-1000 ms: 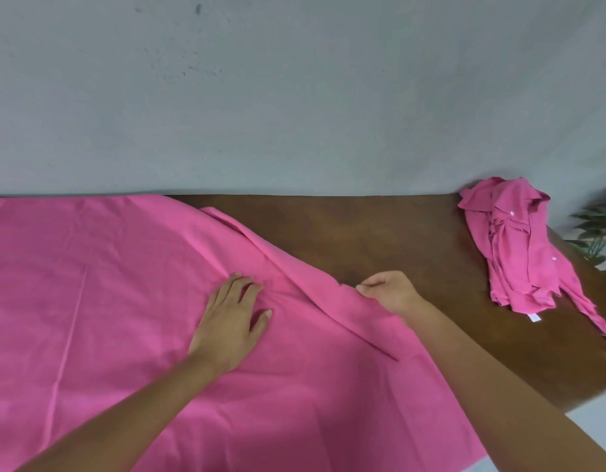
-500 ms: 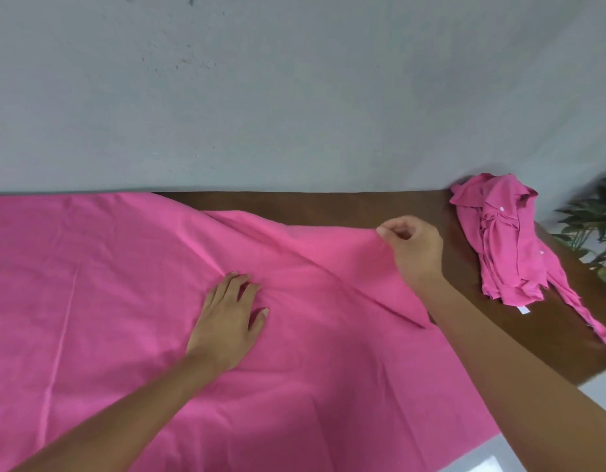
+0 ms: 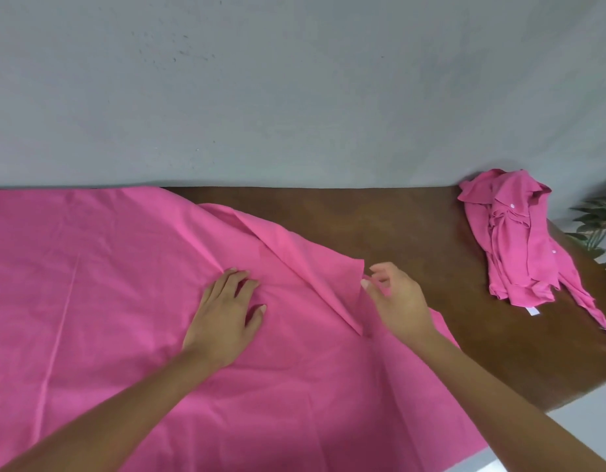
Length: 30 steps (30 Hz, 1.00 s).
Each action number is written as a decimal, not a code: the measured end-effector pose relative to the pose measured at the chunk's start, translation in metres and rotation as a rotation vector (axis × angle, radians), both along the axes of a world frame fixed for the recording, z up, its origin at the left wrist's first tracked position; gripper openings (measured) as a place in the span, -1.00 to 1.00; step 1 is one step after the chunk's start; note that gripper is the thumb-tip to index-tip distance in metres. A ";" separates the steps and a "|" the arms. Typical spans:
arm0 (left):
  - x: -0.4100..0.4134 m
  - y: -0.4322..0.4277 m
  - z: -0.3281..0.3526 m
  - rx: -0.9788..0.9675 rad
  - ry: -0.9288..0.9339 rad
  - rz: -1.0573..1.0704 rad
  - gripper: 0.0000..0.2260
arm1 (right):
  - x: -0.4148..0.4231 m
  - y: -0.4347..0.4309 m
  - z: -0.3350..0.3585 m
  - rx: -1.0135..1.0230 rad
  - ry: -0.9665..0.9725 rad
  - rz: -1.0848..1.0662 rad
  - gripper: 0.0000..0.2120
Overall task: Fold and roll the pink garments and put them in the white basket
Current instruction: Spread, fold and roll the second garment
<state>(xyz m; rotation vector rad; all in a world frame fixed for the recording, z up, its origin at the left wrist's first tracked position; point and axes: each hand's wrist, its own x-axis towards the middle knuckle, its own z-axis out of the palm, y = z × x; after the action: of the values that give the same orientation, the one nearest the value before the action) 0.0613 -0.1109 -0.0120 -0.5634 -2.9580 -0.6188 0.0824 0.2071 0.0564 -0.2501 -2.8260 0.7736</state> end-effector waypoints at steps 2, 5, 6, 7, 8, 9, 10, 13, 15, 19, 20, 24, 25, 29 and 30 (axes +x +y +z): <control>0.000 0.000 0.000 0.000 0.002 0.002 -0.51 | -0.014 0.002 -0.004 -0.058 -0.067 -0.043 -0.79; 0.000 0.000 0.001 0.003 -0.001 0.007 -0.50 | -0.033 0.002 -0.020 -0.021 -0.121 0.013 -0.82; 0.001 0.000 0.001 0.003 -0.001 0.008 -0.49 | -0.038 0.001 -0.026 -0.007 -0.141 0.022 -0.80; 0.001 0.000 0.001 0.003 0.000 0.008 -0.49 | -0.044 0.000 -0.031 -0.011 -0.161 0.015 -0.78; 0.001 0.000 0.002 0.003 0.001 0.010 -0.49 | -0.050 0.000 -0.035 -0.027 -0.178 0.000 -0.76; 0.001 0.000 0.003 0.004 0.002 0.012 -0.49 | -0.056 0.000 -0.036 -0.036 -0.173 -0.009 -0.77; 0.002 0.000 0.003 0.008 0.000 0.015 -0.49 | -0.061 0.002 -0.036 -0.023 -0.146 -0.015 -0.78; 0.002 0.001 0.005 0.015 -0.008 0.022 -0.49 | -0.079 0.018 -0.021 0.142 0.015 -0.037 -0.79; 0.001 0.001 0.004 0.009 -0.008 0.023 -0.50 | -0.093 0.031 -0.004 0.255 0.085 -0.061 -0.75; -0.001 0.000 0.001 0.006 -0.005 0.016 -0.50 | -0.122 0.049 0.026 0.368 0.106 -0.038 -0.62; -0.001 0.000 0.000 0.002 -0.001 0.013 -0.51 | -0.129 0.052 0.030 0.386 0.089 -0.028 -0.59; -0.001 0.001 0.000 -0.005 0.019 0.016 -0.51 | -0.162 0.055 0.035 0.445 -0.019 0.006 -0.44; -0.001 0.001 0.001 -0.006 0.023 0.017 -0.51 | -0.170 0.055 0.035 0.447 -0.050 0.016 -0.40; 0.000 0.001 0.001 -0.039 0.032 0.007 -0.49 | -0.200 0.048 0.030 0.425 -0.112 0.004 -0.29; 0.000 0.001 0.001 -0.050 0.029 0.003 -0.48 | -0.204 0.044 0.027 0.404 -0.116 -0.006 -0.31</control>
<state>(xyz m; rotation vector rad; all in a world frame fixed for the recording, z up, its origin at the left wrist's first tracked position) 0.0610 -0.1101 -0.0108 -0.5669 -2.9538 -0.5331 -0.1214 0.2511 0.0836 -0.2435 -3.0049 0.1791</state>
